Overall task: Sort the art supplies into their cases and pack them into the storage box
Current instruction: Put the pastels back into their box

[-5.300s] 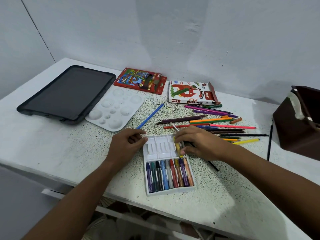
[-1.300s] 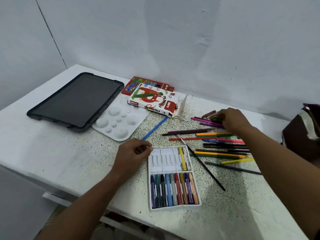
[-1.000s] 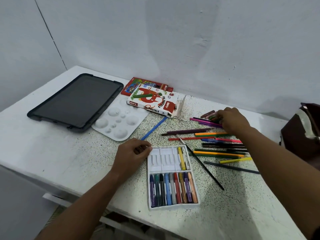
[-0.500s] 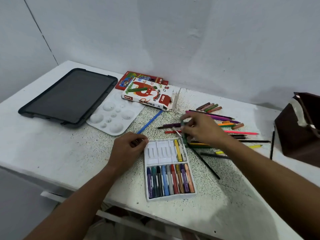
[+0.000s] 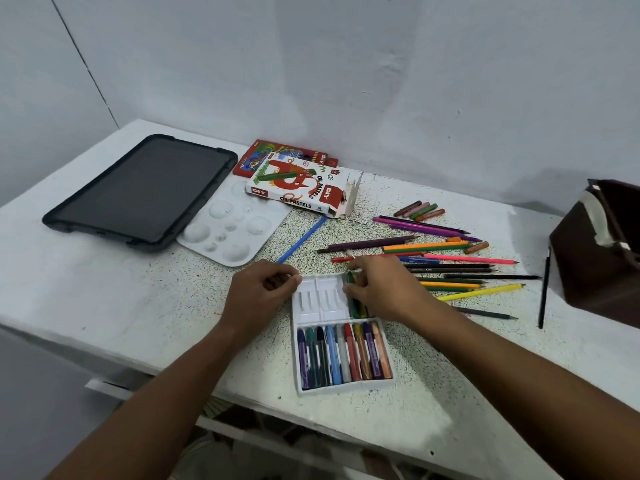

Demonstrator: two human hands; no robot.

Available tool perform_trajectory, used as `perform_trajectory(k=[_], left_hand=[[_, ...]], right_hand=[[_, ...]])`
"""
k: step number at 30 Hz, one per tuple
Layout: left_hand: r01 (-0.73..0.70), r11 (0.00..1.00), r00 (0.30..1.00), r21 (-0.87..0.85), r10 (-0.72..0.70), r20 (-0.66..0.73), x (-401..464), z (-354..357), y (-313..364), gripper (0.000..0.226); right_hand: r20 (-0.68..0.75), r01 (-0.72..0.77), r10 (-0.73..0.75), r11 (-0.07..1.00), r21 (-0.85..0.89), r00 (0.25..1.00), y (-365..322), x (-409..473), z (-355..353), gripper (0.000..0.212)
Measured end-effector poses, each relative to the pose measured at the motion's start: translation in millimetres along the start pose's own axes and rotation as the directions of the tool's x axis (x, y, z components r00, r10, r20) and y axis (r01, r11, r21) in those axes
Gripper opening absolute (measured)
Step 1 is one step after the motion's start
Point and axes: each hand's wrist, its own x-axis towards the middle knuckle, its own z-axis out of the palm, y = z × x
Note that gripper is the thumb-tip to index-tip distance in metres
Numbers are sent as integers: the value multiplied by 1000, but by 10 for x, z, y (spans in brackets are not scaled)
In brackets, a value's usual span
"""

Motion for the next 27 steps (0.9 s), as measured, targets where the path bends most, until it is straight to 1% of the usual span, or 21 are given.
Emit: perform_trajectory(k=[6, 9, 14, 18, 22, 25, 27], left_hand=[[3, 1000, 1000, -8, -3, -2, -4, 4, 4, 9], [3, 1000, 1000, -11, -3, -2, -2, 2, 10, 9], [8, 1000, 1000, -19, -8, 2, -5, 0, 20, 9], [4, 1000, 1000, -16, -4, 2, -8, -3, 15, 9], [9, 1000, 1000, -17, -9, 4, -3, -3, 6, 11], [10, 1000, 1000, -14, -10, -2, 0, 0, 8, 11], [13, 1000, 1000, -22, -13, -7, -3, 0, 11, 11]], right_hand=[[31, -22, 20, 997, 69, 999, 76, -48, -76, 33], [60, -20, 16, 997, 72, 998, 108, -76, -93, 31], [63, -5, 1, 998, 57, 998, 121, -91, -27, 39], [39, 30, -29, 999, -29, 999, 100, -96, -8, 42], [34, 45, -44, 998, -42, 998, 98, -93, -5, 43], [67, 55, -53, 998, -35, 996, 120, -69, -32, 38], [89, 60, -60, 998, 6, 994, 161, -27, -84, 27]])
